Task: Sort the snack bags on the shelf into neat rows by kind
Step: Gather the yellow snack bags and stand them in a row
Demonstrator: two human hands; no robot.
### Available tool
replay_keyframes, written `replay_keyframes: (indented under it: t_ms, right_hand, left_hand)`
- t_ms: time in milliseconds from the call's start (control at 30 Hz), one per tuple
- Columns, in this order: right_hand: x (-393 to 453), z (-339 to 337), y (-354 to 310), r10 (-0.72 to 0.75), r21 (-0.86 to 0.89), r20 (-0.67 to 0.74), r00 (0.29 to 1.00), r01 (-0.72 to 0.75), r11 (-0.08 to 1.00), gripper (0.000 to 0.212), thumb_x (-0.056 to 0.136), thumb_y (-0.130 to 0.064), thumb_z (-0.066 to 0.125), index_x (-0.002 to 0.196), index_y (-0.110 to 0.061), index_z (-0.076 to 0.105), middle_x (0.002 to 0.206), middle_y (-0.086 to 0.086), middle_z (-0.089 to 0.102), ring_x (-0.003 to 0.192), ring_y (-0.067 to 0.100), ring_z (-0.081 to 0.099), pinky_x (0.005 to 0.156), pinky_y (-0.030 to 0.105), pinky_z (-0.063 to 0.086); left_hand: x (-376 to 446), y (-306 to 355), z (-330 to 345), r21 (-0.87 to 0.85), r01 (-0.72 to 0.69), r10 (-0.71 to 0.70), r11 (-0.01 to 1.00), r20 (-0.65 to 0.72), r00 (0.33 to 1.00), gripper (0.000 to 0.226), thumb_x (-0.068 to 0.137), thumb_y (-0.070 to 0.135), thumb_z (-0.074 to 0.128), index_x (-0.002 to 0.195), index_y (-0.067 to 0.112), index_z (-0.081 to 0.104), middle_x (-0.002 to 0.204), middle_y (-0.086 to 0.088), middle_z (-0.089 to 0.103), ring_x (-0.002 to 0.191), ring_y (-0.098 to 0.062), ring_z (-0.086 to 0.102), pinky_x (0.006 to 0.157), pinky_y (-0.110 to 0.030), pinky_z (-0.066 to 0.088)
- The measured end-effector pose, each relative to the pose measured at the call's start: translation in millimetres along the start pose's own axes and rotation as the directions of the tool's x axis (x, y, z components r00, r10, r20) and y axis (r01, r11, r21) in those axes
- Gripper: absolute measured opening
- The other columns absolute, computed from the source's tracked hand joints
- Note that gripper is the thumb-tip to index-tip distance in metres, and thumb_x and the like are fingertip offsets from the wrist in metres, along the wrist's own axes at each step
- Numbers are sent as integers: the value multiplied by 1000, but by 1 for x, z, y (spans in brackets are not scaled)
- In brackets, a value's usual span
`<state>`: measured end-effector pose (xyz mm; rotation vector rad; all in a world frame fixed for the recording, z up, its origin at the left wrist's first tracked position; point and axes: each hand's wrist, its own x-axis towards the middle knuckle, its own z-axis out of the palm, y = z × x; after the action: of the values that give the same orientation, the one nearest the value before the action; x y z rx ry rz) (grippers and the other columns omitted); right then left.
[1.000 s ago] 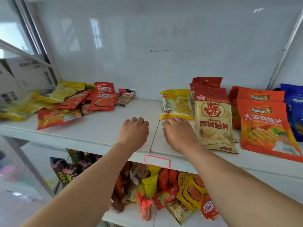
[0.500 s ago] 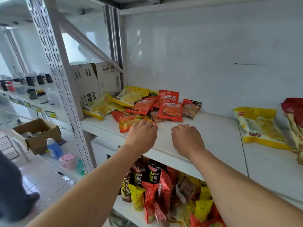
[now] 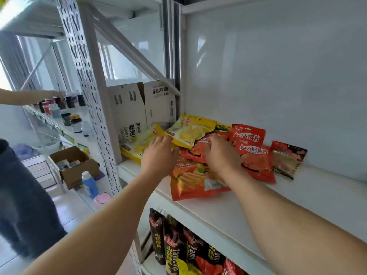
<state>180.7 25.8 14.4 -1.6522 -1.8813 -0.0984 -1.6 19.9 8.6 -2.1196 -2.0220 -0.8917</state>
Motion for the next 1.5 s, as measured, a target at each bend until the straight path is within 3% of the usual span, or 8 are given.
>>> replay_keyframes:
  t_ms: [200,433,800,967,1100,1233,1333,1500]
  right_hand:
    - [77,40,-34,299,343,256,919,-375,861,55,101,-39,43,147,-9,36,141,12,53,117,33,59,89,37,48]
    - [136,90,-38,529,337,377,760,-645,686,69,95,-52,49,142,-2,44,134,14,59,118,35,57,94,35,47]
    - [148,116,-34,677,274,315,665,-747,606,91,68,-57,78,136,-5,47,117,9,66,97,31,66,77,35,52]
    - [154,111,-38,673,198,366,643,-760,619,75,81,-41,78,137,-3,47,134,13,58,118,31,59,84,35,49]
    - [156,104,-33,610,280,417,674,-733,619,70,89,-33,72,143,0,42,146,16,48,131,31,50,105,35,44]
    - [145,100,-23,549,511,503,668,-742,435,40,90,-13,66,127,-3,59,131,16,62,118,31,61,95,41,54]
    - [138,97,-22,542,549,495,680,-727,412,36,89,-12,66,124,-3,61,127,15,63,116,31,63,92,39,55]
    - [132,90,-20,520,571,505,689,-718,397,37,93,-18,62,127,-5,60,130,15,62,118,31,62,91,39,54]
  left_hand:
    - [74,-52,11,-54,328,-313,943,192,930,83,94,62,47,155,11,23,160,-16,28,150,-36,15,118,-54,23]
    - [120,-97,35,235,284,-341,930,254,905,83,91,55,55,152,8,25,157,-16,28,145,-37,22,114,-54,28]
    - [138,-109,43,94,344,-351,934,418,838,103,71,86,49,135,5,49,135,-17,54,125,-36,51,102,-47,47]
    - [145,-105,36,55,382,-368,922,421,829,57,100,47,31,136,7,48,138,-19,51,129,-38,46,110,-49,38]
    - [143,-112,38,50,399,-377,916,449,810,64,89,49,50,135,5,49,135,-19,52,120,-37,54,101,-44,48]
    - [138,-118,35,82,331,-329,940,477,815,56,97,47,52,128,1,55,118,-14,60,102,-28,58,85,-32,49]
    - [136,-122,32,78,328,-320,942,514,796,65,93,58,56,131,6,55,125,-12,62,109,-28,60,89,-33,49]
    - [137,-117,19,16,451,-410,893,444,797,74,74,53,82,121,4,54,92,-6,57,84,-24,57,70,-32,47]
